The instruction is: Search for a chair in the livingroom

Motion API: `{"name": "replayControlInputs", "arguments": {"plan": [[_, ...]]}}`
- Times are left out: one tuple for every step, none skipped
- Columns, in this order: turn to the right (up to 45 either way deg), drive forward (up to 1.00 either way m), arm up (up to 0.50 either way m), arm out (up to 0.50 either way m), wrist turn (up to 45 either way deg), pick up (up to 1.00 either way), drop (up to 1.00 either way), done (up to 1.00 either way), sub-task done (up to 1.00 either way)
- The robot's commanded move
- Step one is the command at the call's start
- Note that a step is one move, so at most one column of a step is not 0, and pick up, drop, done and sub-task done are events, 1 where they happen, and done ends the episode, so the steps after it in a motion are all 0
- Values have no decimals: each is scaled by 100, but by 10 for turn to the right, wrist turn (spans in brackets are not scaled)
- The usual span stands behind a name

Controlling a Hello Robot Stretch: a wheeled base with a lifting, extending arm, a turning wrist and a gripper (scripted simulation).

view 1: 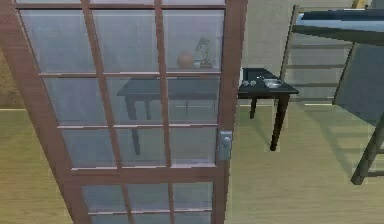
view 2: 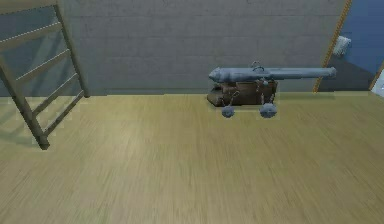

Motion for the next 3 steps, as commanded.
{"name": "replayControlInputs", "arguments": {"plan": [[0,20,0,0,0,0,0,0,0],[-450,0,0,0,0,0,0,0,0],[-210,0,0,0,0,0,0,0,0]]}}
